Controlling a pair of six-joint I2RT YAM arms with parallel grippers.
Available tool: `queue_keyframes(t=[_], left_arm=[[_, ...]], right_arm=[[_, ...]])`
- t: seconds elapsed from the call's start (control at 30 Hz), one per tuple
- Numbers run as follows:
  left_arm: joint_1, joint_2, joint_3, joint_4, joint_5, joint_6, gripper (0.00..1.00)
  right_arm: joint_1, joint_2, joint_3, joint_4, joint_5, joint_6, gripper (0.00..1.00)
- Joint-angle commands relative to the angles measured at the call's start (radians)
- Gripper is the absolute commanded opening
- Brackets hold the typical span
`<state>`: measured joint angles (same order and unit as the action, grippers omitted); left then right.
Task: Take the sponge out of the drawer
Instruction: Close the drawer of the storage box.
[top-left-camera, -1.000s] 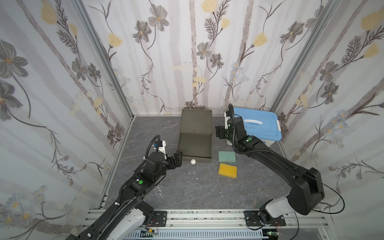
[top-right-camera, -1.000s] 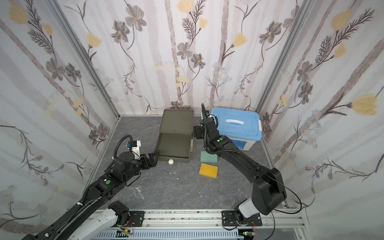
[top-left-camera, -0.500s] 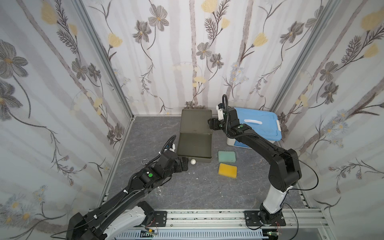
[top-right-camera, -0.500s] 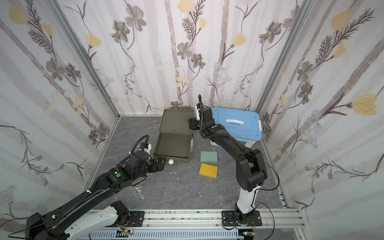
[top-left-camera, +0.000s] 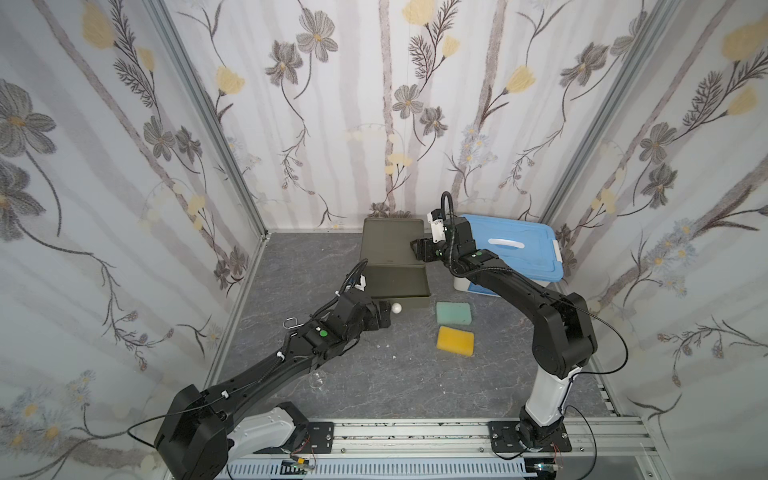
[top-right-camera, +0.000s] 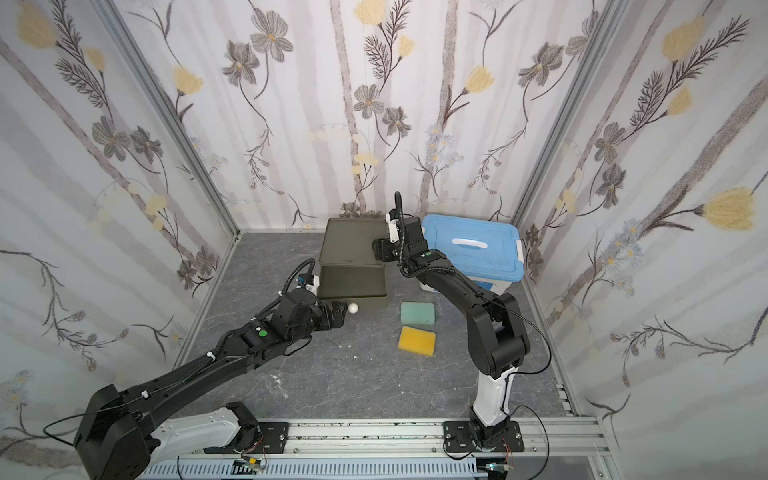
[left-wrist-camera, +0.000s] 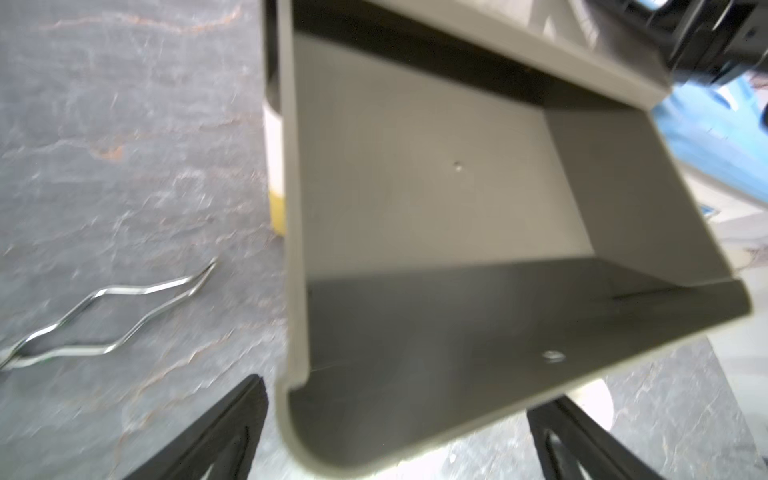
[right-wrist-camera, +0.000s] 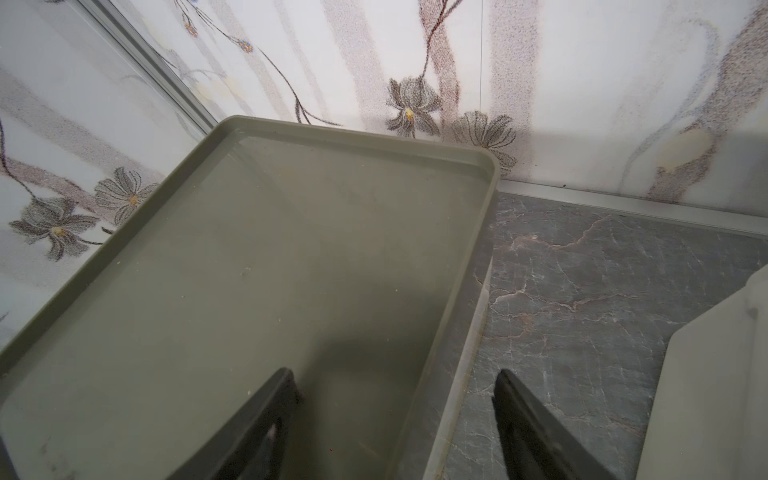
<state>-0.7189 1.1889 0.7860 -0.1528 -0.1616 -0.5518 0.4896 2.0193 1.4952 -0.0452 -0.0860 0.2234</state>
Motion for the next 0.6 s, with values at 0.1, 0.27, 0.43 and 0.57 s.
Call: queue_keyframes(t=[0.1,0.27,0.43,0.57], left_arm=[[0.006,0.126,0.063,0.209,-0.083,0.089,1.0],[0.03,0.212,0.099,0.269,-0.104,0.106,1.0],[0.057,0.26,0.096,0.338,-0.134,0.07,1.0],[0.071,0.283,0.099,0.385,-0.15,0.069,1.0]], right_arm=[[0.002,0.023,-0.001,-0.105,-0.024,-0.044,0.75],[0.003,0.027,-0.003,-0.113,-0.051,-0.048,0.75],[0.006,0.038,-0.004,-0.116,-0.065,-0.051,0.74],[0.015,0.045,-0.001,-0.121,-0.084,-0.053,0.74]])
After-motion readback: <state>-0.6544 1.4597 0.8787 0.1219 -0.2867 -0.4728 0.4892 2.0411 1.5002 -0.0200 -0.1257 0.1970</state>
